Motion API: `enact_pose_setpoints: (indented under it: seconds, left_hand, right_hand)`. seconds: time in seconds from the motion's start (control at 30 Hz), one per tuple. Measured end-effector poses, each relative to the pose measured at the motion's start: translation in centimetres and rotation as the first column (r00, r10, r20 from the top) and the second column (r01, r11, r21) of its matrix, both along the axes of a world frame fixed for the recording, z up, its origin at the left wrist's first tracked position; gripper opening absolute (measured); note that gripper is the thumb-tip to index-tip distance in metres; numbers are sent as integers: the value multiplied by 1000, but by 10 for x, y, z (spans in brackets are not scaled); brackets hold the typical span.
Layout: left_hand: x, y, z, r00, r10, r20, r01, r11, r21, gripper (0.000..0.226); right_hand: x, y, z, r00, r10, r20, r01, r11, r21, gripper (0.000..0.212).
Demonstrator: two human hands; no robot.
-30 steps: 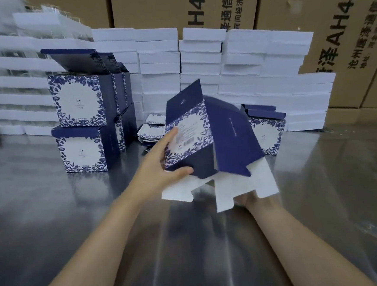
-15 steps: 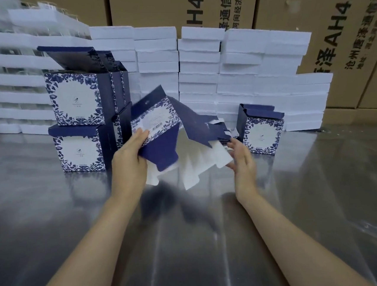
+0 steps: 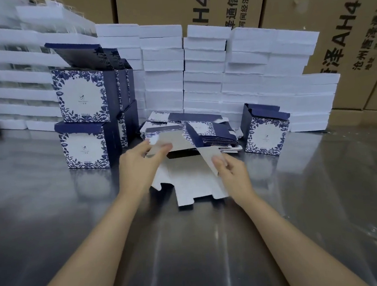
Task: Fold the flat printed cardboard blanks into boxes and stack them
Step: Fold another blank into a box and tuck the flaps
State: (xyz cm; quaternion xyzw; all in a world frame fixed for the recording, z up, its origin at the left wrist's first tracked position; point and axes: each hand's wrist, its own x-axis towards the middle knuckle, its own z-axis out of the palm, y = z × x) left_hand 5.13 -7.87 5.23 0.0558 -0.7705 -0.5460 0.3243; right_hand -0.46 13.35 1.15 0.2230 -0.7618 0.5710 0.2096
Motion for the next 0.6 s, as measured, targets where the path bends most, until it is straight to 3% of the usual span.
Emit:
enact_pose_setpoints:
  seconds: [0.07,0.2,0.27,0.33,0.43,0.53,0.6]
  left_hand:
    - [-2,3,0,999,20,-42,-17,996,88,3]
    - [-9,4,-5,992,-91,-89,108,973,206,42]
    - [-12,7,-10,965,-244,-90,258,947,190,41]
    - [-14,9,-17,966,-246,-82,254,961,108,25]
    - [-17,9,-22,985,-119,-126,128,990,66,7]
    - [-19,7,-23,982,-53,-184,79,987,140,16]
    - [-21,5,-23,978,-6,-208,47,980,193,23]
  right_hand:
    - [0,2,3,994,31,103,-13,986,-168,20]
    - [1,-5,8,995,-21,93,57,915,-400,14]
    - [2,-6,10,991,-119,55,131,861,-491,29]
    - [1,-5,9,987,-155,34,149,825,-545,36]
    - [1,-2,10,972,-221,-75,159,864,-478,40]
    - [-4,2,4,930,-248,-270,199,960,-199,38]
    - [-3,1,1,966,-160,-200,129,978,-161,39]
